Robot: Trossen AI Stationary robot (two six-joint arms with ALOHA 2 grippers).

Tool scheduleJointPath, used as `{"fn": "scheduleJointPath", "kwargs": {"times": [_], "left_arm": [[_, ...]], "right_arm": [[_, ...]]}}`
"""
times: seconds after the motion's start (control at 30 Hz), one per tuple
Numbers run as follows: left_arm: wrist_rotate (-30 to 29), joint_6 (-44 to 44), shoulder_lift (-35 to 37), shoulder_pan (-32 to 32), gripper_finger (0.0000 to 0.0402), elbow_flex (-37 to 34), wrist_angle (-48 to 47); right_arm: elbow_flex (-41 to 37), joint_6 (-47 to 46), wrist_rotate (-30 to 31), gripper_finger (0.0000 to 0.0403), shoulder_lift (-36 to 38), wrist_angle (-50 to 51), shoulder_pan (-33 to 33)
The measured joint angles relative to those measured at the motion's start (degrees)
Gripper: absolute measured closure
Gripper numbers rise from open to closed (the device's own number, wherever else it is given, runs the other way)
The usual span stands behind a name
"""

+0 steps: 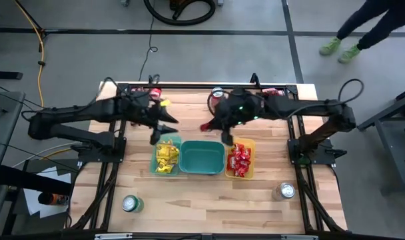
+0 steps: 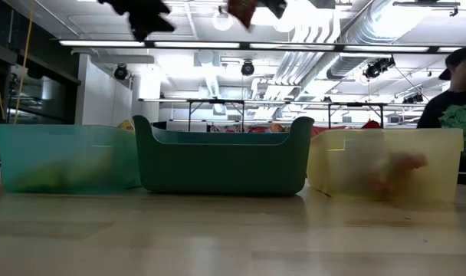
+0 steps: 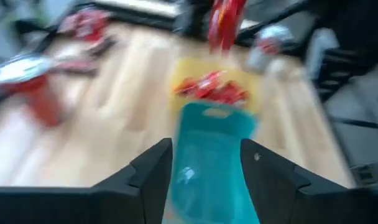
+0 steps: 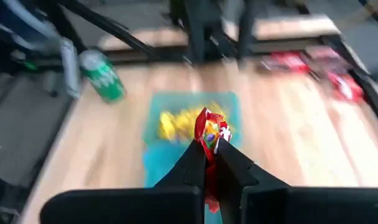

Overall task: Sort candy
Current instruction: Put the red candy into the yellow bin

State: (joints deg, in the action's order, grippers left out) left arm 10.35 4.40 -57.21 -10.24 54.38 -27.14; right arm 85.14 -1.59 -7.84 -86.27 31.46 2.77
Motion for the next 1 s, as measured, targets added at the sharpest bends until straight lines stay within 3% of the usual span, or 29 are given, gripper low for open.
{"fn": "scheduleJointPath", "kwargs": {"times": [0.13,0.27,0.4,0.63,1.0], "left_arm": [[-6.0,0.4,6.4,-2.3,0.0216,-1.8,-2.9],[-6.5,3.1,12.3,-3.3,0.0216,-7.4,2.6],[-6.6,8.1,16.4,-3.4,0.0216,-14.2,9.7],[-6.6,15.0,17.7,-3.4,0.0216,-20.1,15.1],[-6.9,15.0,17.2,-3.3,0.0216,-20.1,15.1]], "right_arm": [[0.0,-2.6,3.3,0.0399,3.7,12.7,-0.3],[-4.1,-8.3,4.8,0.0400,7.9,20.9,-2.1],[-14.5,-17.4,6.1,0.0401,14.1,20.1,-5.8],[-32.2,-32.4,7.1,0.0402,21.2,6.2,-10.9],[-35.5,-34.5,13.8,0.0384,19.1,6.6,-8.2]]}}
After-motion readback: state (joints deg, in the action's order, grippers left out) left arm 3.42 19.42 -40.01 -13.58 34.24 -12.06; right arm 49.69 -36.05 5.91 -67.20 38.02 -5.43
